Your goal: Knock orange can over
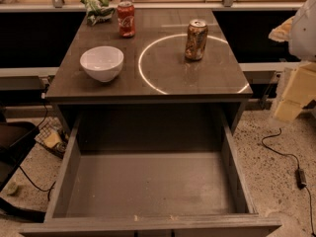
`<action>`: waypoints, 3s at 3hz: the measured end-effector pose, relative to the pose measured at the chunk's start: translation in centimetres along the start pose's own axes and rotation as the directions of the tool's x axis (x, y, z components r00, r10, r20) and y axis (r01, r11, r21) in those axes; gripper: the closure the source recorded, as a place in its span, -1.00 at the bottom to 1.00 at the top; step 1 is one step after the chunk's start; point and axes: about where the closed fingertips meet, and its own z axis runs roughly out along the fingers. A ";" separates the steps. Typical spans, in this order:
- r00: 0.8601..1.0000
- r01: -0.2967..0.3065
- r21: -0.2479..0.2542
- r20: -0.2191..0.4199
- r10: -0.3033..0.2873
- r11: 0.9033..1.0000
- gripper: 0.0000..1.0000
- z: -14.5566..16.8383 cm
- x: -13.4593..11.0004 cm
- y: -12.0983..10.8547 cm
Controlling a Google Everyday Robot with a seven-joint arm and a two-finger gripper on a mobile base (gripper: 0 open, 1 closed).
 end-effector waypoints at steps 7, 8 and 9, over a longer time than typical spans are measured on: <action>0.672 -0.526 0.228 0.702 0.236 0.819 -1.00 7.9 4.5 -18.8; 0.474 -0.634 0.204 0.865 0.166 0.745 -1.00 7.4 4.3 -22.9; 0.413 -0.622 0.177 0.902 0.127 0.762 -1.00 7.0 0.7 -23.2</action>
Offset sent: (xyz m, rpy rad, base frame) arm 0.0052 0.0005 0.0101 -0.0123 -0.0527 -0.0434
